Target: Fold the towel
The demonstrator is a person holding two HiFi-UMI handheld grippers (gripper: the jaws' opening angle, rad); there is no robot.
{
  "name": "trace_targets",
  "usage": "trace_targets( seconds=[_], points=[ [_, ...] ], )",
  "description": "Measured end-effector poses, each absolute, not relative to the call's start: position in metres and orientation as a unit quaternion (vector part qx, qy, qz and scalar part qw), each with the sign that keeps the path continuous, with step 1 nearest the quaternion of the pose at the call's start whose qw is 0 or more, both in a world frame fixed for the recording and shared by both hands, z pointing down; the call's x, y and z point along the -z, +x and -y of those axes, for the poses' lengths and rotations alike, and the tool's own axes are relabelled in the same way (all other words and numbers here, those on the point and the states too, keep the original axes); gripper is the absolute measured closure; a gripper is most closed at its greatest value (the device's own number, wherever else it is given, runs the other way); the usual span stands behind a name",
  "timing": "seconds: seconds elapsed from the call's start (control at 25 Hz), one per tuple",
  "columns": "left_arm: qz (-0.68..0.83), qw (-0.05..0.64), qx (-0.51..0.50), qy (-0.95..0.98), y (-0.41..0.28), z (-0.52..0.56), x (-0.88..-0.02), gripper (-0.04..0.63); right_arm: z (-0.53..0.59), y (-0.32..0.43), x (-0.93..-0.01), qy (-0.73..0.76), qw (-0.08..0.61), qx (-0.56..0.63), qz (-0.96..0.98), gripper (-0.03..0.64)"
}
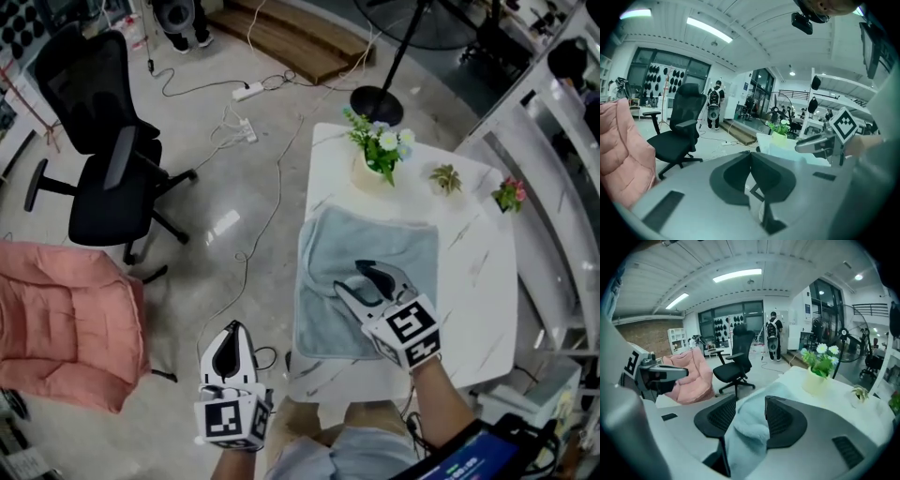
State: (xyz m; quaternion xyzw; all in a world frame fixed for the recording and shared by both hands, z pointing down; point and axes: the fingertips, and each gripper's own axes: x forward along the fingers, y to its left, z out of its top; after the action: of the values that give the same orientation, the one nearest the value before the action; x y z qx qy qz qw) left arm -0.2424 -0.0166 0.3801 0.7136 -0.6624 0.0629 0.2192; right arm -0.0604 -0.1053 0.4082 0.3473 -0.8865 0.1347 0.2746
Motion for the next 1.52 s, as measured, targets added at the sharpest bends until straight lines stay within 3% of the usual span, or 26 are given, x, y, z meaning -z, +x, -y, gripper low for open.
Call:
trace_targets(
  seconds=[0.36,0.52,0.8,1.24,1.36,1.52],
  points=[
    [0.638,0.234,-0.089,0.728,-0.214,0.012,-0.406,0.588,0.095,-0.012,-0.472,0.333,0.312,-0.199,0.867,0.407],
    [0.637,0.231,-0.090,0.729,-0.212,0.013,-0.407,0.588,0.089,-0.021,-0.464,0.317,0.314,-0.179,0.877,0.555],
    [0.641,0.224,-0.075,0.730,-0.213,0.014,-0.390,0.588,0.022,-0.079,-0.434,0.244,0.341,-0.070,0.905,0.575],
    [0.650,0.230,-0.067,0.721,-0.230,-0.009,-0.397,0.588,-0.050,-0.131,-0.488,0.122,0.438,0.020,0.890,0.548],
    [0.650,0.237,-0.067,0.719,-0.230,-0.011,-0.405,0.588,-0.063,-0.138,-0.502,0.085,0.459,-0.017,0.884,0.430],
    [0.645,0.237,-0.059,0.725,-0.225,-0.009,-0.404,0.588,-0.067,-0.147,-0.490,0.078,0.446,-0.020,0.891,0.400]
  ],
)
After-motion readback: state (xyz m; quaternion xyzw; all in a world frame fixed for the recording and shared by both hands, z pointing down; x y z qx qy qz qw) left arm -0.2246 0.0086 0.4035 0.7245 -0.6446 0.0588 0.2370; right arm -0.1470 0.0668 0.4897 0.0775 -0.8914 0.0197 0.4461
